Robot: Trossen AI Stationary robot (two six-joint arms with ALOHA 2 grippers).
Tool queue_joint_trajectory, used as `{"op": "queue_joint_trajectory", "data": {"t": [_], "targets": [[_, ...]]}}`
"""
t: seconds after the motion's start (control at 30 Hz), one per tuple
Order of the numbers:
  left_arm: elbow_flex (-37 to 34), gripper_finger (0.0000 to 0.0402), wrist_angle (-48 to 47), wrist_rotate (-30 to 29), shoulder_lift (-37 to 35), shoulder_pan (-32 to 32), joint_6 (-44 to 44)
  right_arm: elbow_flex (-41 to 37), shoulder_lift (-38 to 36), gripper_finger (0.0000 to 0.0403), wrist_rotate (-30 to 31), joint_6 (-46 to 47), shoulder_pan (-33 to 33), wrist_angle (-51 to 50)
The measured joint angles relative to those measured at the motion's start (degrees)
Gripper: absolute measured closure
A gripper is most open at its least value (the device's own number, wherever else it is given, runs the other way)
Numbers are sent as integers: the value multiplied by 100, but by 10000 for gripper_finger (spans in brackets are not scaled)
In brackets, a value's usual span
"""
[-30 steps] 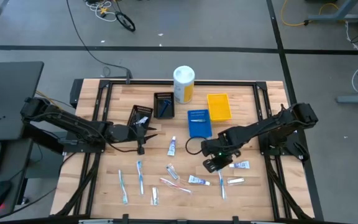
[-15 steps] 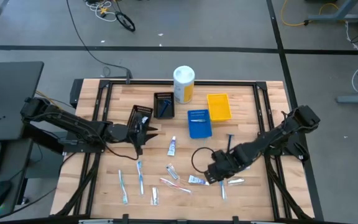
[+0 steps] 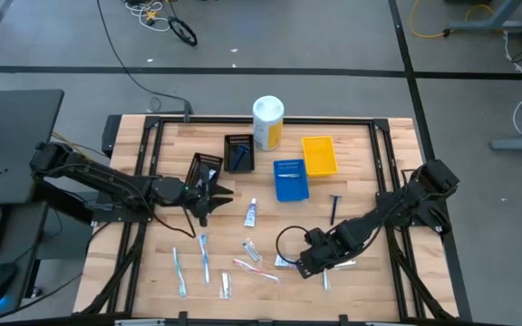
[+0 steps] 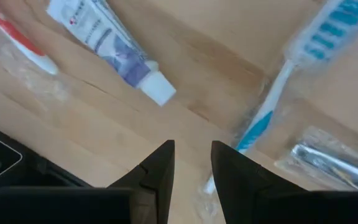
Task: Pick & Place Travel size toiletries
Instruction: Put the blue toothbrush into the yellow bin
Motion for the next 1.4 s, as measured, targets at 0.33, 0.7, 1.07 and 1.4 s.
{"op": "queue_joint_trajectory", "data": {"t": [0.33,0.7,1.07,1.4], "targets": [[0,287,-27,42,0,202,-415,-2,39,290,464,-123,14,-710],[0,287,-44,57,0,226,-880,-617,47,290,459,-211,26,110],[0,287,-45,45,0,226,-1188,-1165,22,305,527,-802,30,953],[0,287,-46,47,0,224,-1594,-1174,-56,365,502,-1565,-182,1767]]}}
